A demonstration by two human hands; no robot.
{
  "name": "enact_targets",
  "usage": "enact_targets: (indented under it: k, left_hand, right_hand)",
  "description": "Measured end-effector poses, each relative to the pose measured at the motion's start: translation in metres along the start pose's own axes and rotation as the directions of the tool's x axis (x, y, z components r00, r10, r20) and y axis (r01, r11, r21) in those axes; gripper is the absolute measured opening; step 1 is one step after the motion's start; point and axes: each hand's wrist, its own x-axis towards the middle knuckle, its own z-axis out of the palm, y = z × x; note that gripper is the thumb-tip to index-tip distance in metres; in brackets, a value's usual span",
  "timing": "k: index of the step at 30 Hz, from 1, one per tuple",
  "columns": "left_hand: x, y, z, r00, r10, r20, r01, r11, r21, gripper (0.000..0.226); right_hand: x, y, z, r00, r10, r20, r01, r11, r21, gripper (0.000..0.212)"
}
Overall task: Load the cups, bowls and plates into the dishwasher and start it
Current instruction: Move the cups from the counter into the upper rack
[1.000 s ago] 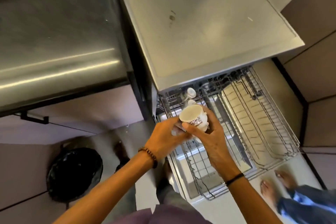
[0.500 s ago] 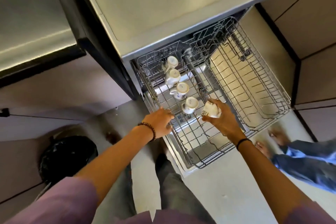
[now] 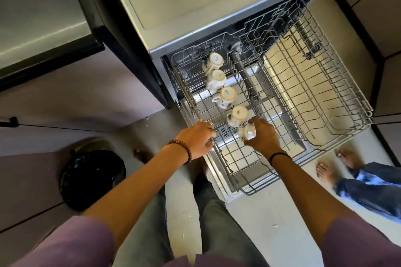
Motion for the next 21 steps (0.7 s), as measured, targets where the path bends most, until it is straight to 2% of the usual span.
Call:
enact_targets:
  k: [5, 12, 17, 21]
  left_hand:
    - [-0.001, -0.001, 0.002, 1.000, 0.003, -0.011, -0.003, 1.000, -0.010, 0.034]
    - [-0.001, -0.001, 0.002, 1.000, 0.008, -0.020, -0.008, 1.000, -0.017, 0.034]
    - [0.000, -0.002, 0.003, 1.000, 0.007, -0.001, -0.007, 1.000, -0.015, 0.034]
    - [-0.002, 0.002, 0.002, 0.999, -0.003, -0.034, 0.001, 0.999, -0.048, 0.036]
  right_hand:
    - [0.000, -0.005, 0.010, 0.999, -0.009, 0.048, 0.013, 0.996, -0.084, 0.073]
    - [-0.012, -0.008, 0.020, 0.996, 0.082, -0.032, -0.077, 0.987, 0.139, 0.061]
    - [-0.025, -0.010, 0.009, 0.993, 0.069, -0.098, -0.065, 0.997, 0.051, 0.066]
    - [-0.038, -0.016, 0.000, 0.986, 0.022, -0.166, -0.020, 1.000, 0.017, 0.061]
